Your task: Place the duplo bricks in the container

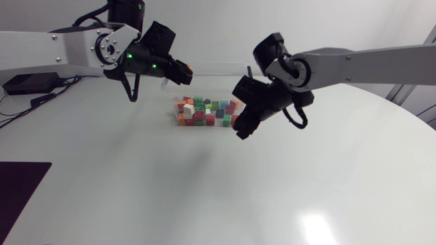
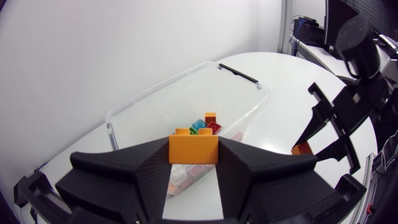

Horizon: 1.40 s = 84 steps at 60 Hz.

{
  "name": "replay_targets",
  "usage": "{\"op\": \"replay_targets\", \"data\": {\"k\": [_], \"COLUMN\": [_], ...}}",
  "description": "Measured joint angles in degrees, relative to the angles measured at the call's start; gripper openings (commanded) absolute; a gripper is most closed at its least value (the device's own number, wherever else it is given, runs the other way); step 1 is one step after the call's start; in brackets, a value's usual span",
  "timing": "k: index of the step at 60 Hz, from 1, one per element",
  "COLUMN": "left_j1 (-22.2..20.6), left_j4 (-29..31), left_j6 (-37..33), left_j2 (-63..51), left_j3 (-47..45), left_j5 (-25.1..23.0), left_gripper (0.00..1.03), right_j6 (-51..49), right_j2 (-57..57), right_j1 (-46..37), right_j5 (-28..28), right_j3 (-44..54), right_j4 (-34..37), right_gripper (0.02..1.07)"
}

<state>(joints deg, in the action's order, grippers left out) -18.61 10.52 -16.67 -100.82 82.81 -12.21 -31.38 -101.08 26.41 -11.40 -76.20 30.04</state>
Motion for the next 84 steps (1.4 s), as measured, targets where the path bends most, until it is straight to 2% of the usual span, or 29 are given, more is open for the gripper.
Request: {"op": "replay_targets", "data": {"k": [10,20,22,26,29,42,52,70,74,76,81,84], "left_j1": [1.36,2.45,2.67,2.93,3.15,3.23,4.31,6.67,7.06,7.32,7.74,8.00], "left_j4": [-1.68,-3.04,-3.15,-3.15,-3.13,-2.67,0.87,1.84,1.64,1.60,1.60,1.60], "left_j6": [2.40,5.33,5.95,6.64,6.64,6.62,6.12,3.58,3.30,3.15,3.13,3.13], "left_j2": [-6.38,-11.91,-13.14,-15.28,-16.57,-17.90,-17.40,-5.42,-2.75,-1.73,0.00,0.90], "left_j3": [6.51,12.92,14.36,16.72,18.03,18.73,18.82,11.43,9.70,9.03,7.89,7.10], "left_j5": [0.00,0.39,0.52,0.87,1.84,3.08,3.13,3.28,3.28,3.28,3.28,3.28], "left_gripper": [0.38,0.45,0.53,0.85,1.00,0.99,0.99,0.99,0.99,0.99,0.99,0.99], "right_j6": [2.56,5.51,5.99,7.21,8.02,10.93,12.26,14.29,14.75,14.93,14.93,14.93], "right_j2": [0.37,0.13,0.13,0.09,-0.11,-2.99,-7.15,-13.99,-15.61,-16.52,-19.02,-20.79], "right_j1": [-0.63,-0.72,-0.81,-1.05,-1.40,-1.84,-1.84,-2.14,-2.21,-2.21,-2.21,-2.14], "right_j5": [-0.81,-1.46,-1.68,-2.05,-2.12,-2.14,-2.03,-0.96,-0.42,-0.22,1.57,2.91], "right_j3": [-5.14,-9.46,-10.34,-11.69,-12.57,-15.82,-19.21,-26.62,-27.80,-28.63,-30.75,-32.22], "right_j4": [0.11,-0.35,-0.77,-2.38,-4.07,-9.29,-10.56,-14.23,-15.39,-15.61,-16.70,-17.64], "right_gripper": [0.24,0.24,0.24,0.24,0.24,0.24,0.24,0.25,0.38,0.48,0.89,0.99]}}
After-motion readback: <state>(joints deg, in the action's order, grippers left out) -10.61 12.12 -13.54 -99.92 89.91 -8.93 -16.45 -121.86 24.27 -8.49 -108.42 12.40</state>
